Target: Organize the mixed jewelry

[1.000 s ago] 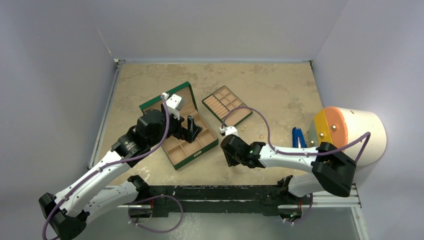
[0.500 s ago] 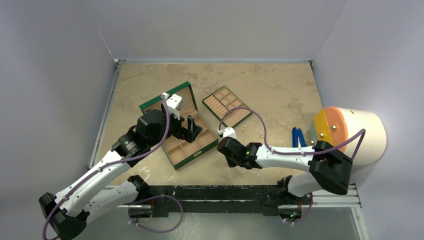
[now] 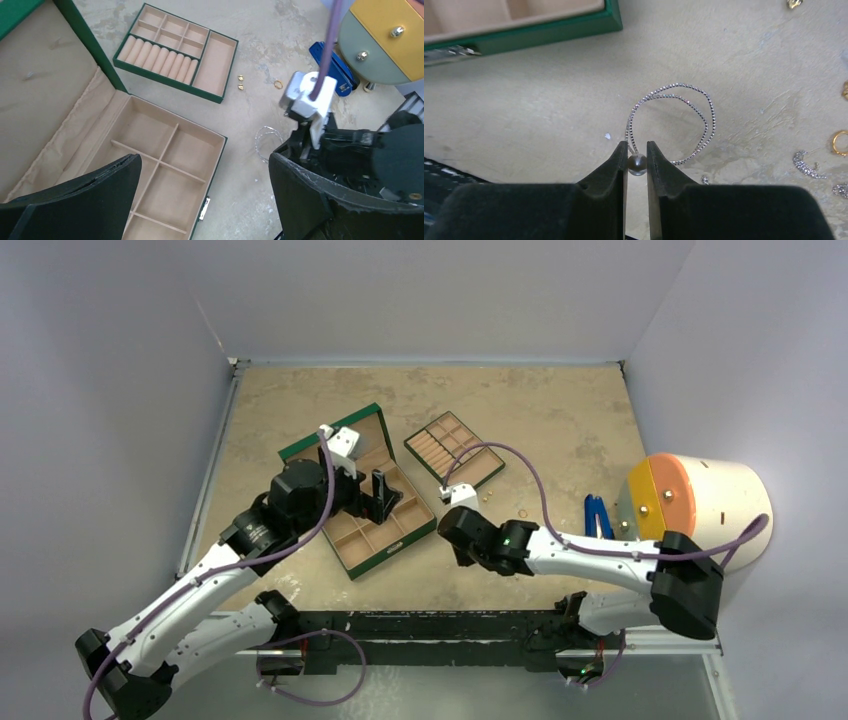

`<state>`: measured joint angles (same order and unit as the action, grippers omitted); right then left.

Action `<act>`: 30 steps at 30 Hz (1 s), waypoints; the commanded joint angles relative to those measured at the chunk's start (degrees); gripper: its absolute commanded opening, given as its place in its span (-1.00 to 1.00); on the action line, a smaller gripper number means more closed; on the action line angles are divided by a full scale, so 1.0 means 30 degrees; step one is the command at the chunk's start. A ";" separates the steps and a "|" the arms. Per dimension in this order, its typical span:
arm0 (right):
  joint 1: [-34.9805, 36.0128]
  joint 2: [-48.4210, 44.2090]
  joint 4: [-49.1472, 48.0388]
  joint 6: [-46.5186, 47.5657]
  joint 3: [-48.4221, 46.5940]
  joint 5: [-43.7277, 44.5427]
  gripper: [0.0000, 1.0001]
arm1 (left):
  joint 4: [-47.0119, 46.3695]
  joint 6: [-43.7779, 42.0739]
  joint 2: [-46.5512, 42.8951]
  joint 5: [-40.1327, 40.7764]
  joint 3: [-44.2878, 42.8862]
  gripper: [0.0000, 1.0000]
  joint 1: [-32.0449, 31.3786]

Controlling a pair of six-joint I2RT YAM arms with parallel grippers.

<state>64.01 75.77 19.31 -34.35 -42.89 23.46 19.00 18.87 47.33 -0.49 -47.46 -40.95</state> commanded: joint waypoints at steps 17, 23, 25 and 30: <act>0.0080 0.1287 -0.1566 0.3374 -0.8066 -0.0968 -0.92 | 0.1070 0.1055 -0.3590 1.1028 -0.0928 0.98 -0.0035; 0.0051 0.4507 -0.2713 0.4367 -1.0432 -0.2010 -0.89 | 0.1051 0.1244 -0.4855 1.2837 -0.0659 0.97 -0.0017; 0.0051 0.5479 -0.2955 0.4552 -1.1057 -0.2191 -0.90 | 0.1090 0.1296 -0.5035 1.3150 -0.0658 0.97 -0.0019; -0.0504 0.7375 -0.3876 0.4784 -1.1671 -0.2619 -0.91 | 0.1096 0.1515 -0.5284 1.3611 -0.0622 0.97 -0.0010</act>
<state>63.75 95.79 11.53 -21.78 -74.59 17.43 23.33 22.09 31.86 37.39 -47.70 -40.95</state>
